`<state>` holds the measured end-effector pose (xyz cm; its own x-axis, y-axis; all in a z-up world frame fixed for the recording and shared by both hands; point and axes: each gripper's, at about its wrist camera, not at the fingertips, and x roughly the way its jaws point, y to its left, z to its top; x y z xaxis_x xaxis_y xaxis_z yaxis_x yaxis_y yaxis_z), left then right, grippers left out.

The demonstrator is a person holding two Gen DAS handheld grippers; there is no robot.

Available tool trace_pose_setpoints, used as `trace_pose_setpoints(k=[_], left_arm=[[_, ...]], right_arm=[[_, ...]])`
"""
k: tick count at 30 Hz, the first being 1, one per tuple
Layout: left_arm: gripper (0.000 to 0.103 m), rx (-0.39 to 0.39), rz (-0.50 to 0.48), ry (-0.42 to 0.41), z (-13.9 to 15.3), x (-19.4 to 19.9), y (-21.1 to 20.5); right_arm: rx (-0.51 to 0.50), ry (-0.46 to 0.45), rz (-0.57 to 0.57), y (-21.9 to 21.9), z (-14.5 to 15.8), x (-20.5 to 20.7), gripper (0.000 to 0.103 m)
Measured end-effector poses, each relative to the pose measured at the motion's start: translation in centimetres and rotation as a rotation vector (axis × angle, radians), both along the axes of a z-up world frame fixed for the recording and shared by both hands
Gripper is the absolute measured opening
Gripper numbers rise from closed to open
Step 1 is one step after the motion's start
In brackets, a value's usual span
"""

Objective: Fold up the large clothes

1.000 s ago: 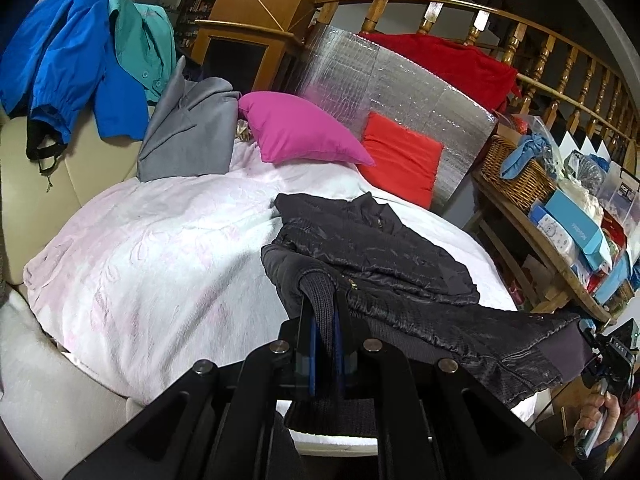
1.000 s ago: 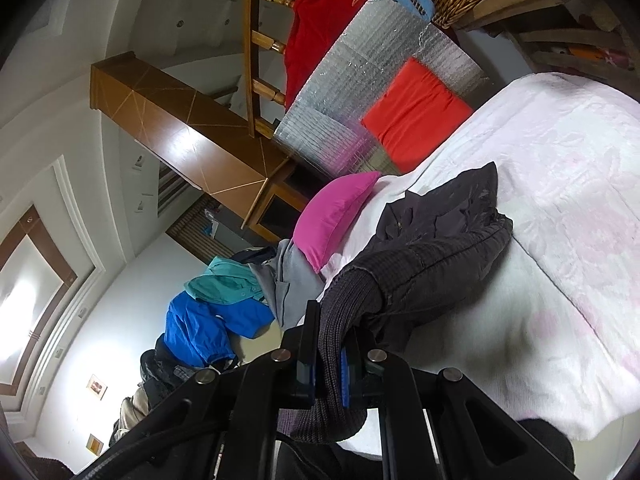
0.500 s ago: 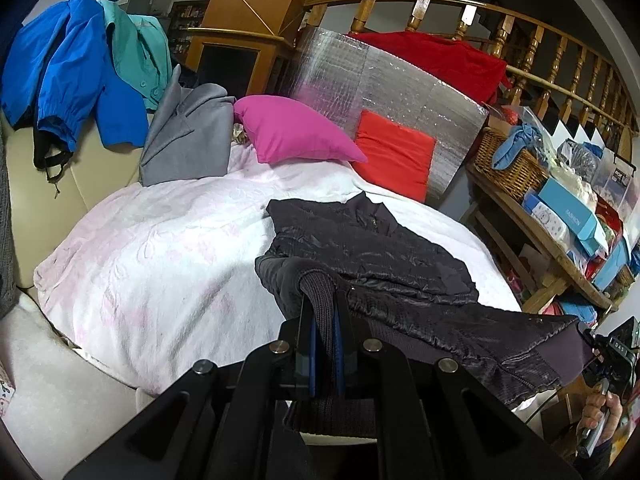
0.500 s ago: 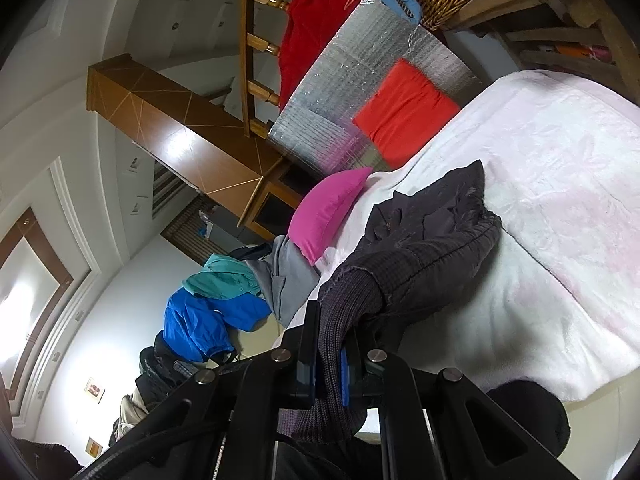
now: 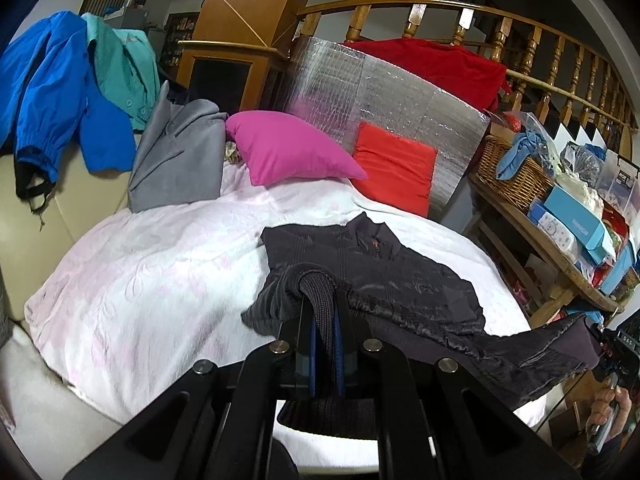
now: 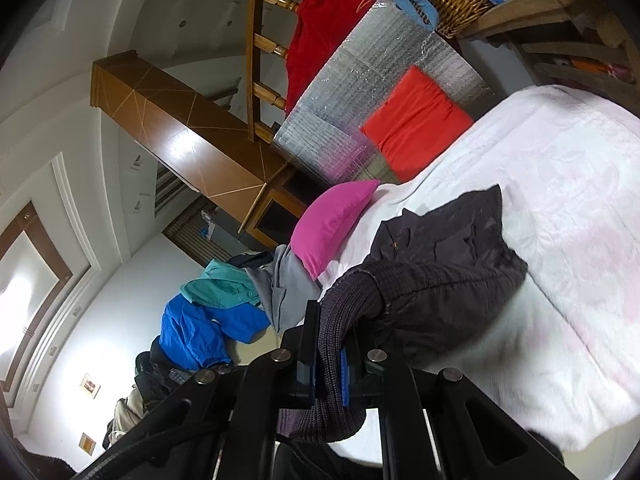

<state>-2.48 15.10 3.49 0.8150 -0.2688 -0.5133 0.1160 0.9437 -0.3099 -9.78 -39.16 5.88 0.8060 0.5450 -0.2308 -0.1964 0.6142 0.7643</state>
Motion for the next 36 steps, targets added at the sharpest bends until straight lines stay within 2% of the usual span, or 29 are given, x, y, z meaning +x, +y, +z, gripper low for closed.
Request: trace_pose_setpoints(k=[24,36], left_arm=[[0.008,0.064,0.026,-0.007,1.1,6.9,-1.7],[0.008,0.077,0.078,0.022,0.3,9.4,-2.2]], right_arm=[[-0.064,0.019,-0.081,0.0,1.2,6.9,0.008],[-0.112,0.031,-0.111,0.8,1.4,9.5,0.008]])
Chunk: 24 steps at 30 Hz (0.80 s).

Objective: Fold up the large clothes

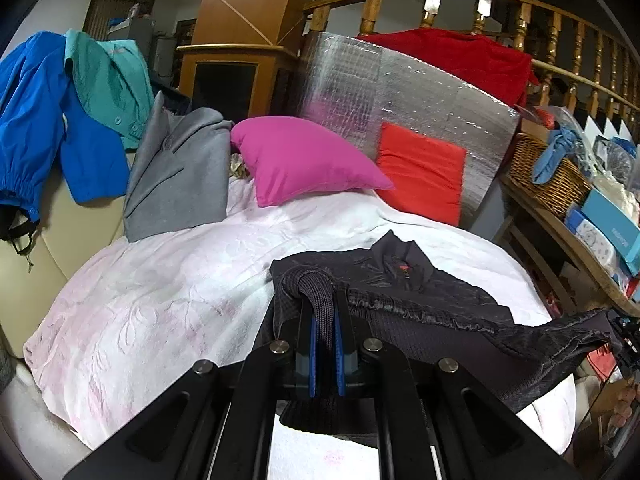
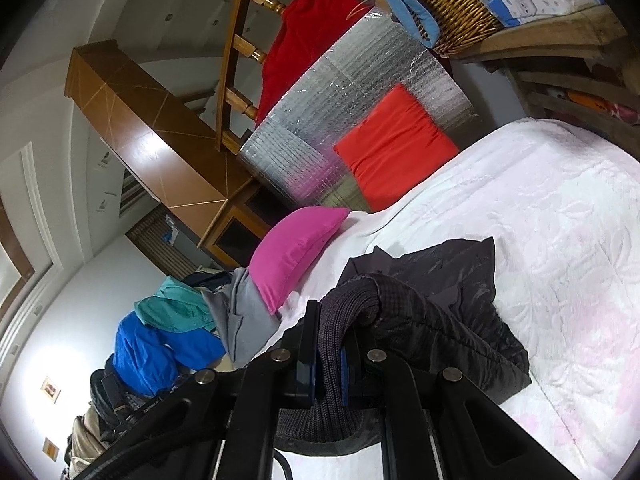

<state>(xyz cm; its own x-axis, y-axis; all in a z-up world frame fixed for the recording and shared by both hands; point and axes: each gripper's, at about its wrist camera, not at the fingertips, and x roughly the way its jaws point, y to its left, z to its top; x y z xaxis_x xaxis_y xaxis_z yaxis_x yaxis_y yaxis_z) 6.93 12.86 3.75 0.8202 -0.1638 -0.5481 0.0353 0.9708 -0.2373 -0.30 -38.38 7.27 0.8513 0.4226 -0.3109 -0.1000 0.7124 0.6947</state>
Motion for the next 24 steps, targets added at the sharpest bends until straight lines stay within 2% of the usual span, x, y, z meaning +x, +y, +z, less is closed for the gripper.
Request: trace_pose_setpoints(k=[24], left_arm=[[0.008,0.034,0.017,0.033,-1.3,3.5,-1.2]], right_arm=[[-0.049,0.055,-0.022,0.3,-1.1,4.1,0.008]])
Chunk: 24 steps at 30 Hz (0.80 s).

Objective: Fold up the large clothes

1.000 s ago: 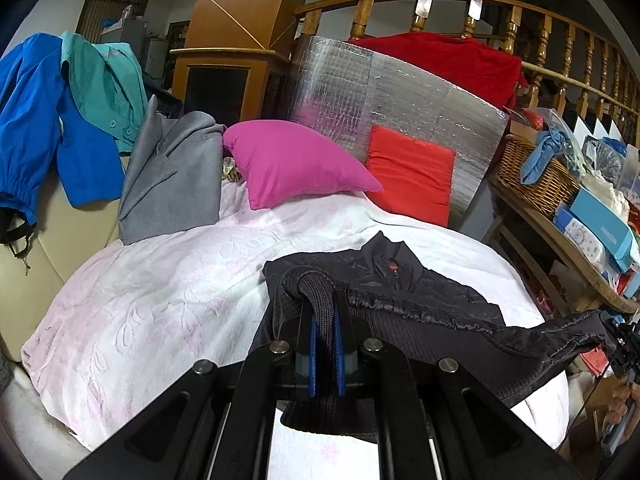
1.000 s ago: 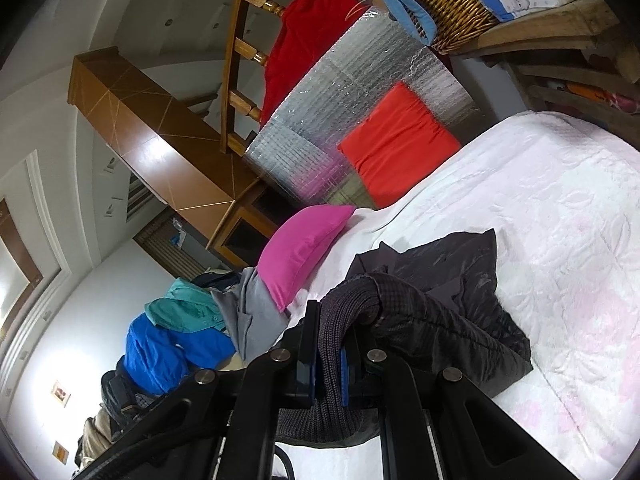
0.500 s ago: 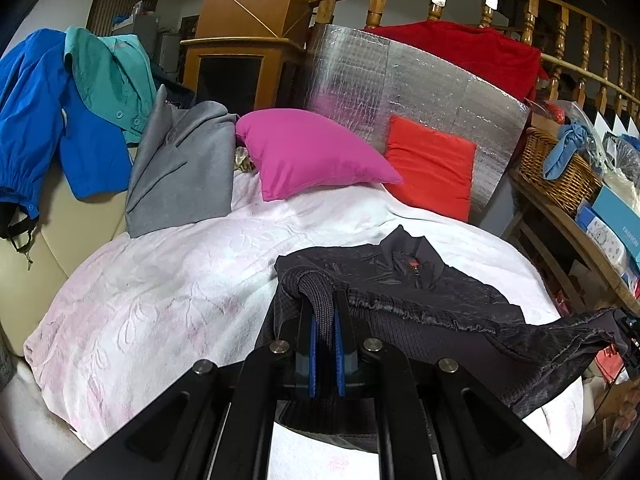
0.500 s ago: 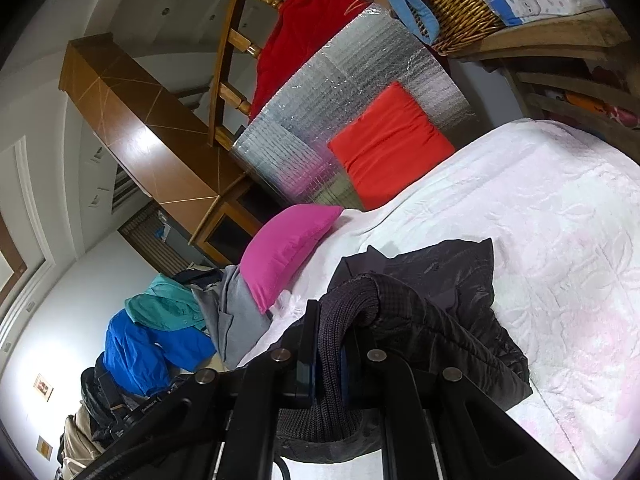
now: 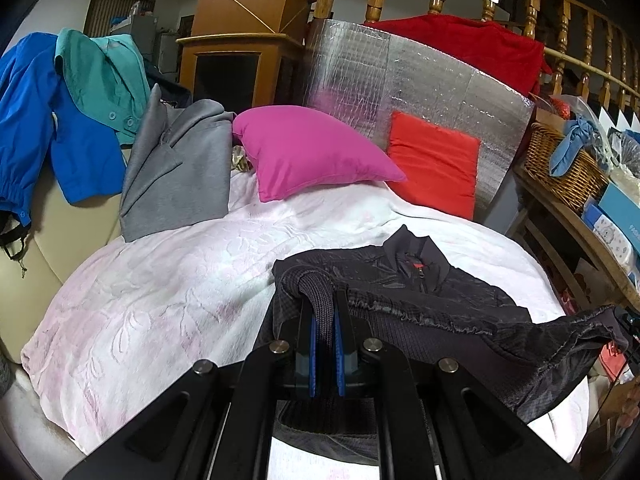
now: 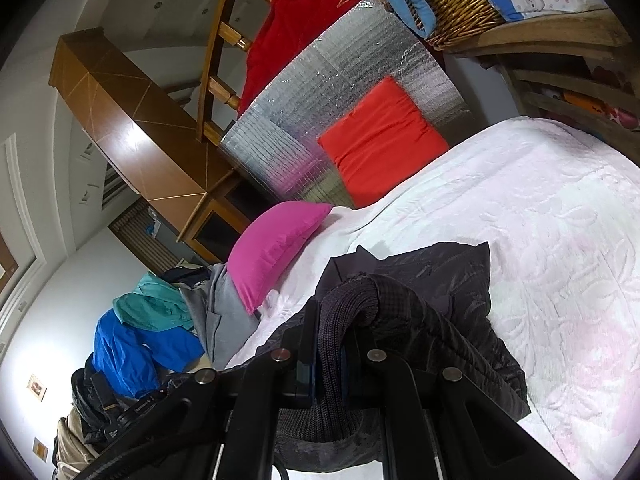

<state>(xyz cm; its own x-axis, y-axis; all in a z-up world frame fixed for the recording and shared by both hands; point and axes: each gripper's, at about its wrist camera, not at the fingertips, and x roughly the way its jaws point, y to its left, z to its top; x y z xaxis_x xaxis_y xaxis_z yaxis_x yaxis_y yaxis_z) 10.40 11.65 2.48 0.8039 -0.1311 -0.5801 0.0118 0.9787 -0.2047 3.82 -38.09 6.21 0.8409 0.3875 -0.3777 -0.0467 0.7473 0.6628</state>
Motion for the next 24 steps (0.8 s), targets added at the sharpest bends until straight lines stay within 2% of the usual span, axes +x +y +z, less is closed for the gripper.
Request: trace_pose_setpoints(k=[24], left_arm=[[0.008,0.011,0.004,0.040,-1.1,4.1,-0.7]], right_arm=[[-0.016,0.022,0.002,-0.1,-0.7,3.8,0.008]])
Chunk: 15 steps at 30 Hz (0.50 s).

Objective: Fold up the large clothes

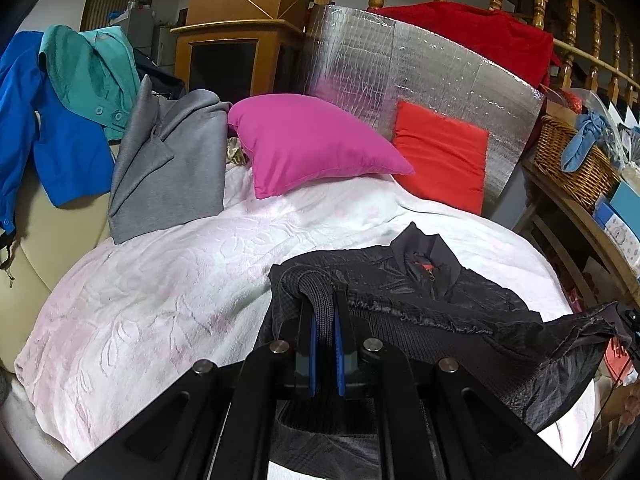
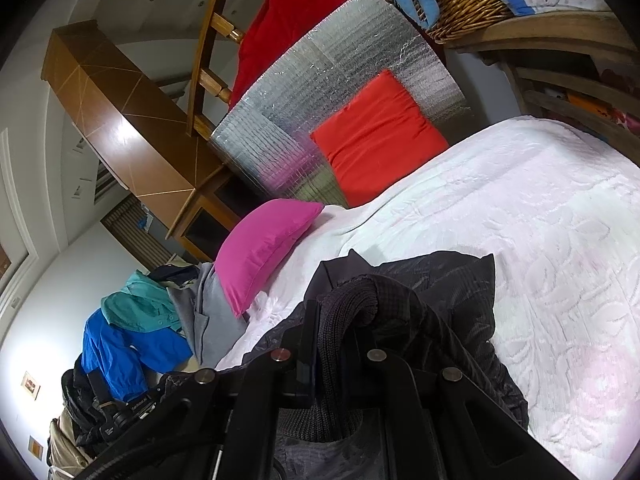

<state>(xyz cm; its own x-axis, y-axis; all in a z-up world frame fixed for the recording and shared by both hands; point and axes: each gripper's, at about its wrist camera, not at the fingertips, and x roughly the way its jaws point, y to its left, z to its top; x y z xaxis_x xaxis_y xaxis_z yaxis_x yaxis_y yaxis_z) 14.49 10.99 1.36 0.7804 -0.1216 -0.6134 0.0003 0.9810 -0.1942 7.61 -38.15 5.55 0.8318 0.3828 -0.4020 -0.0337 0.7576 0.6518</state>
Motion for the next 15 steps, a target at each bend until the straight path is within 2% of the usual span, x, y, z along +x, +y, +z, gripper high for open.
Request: trace_pose_setpoints(k=[15], left_arm=[[0.008,0.024,0.000,0.026,-0.9,1.5,-0.5]], right_arm=[[0.005,0.016,-0.002,0.0,-0.9,1.1,0.008]])
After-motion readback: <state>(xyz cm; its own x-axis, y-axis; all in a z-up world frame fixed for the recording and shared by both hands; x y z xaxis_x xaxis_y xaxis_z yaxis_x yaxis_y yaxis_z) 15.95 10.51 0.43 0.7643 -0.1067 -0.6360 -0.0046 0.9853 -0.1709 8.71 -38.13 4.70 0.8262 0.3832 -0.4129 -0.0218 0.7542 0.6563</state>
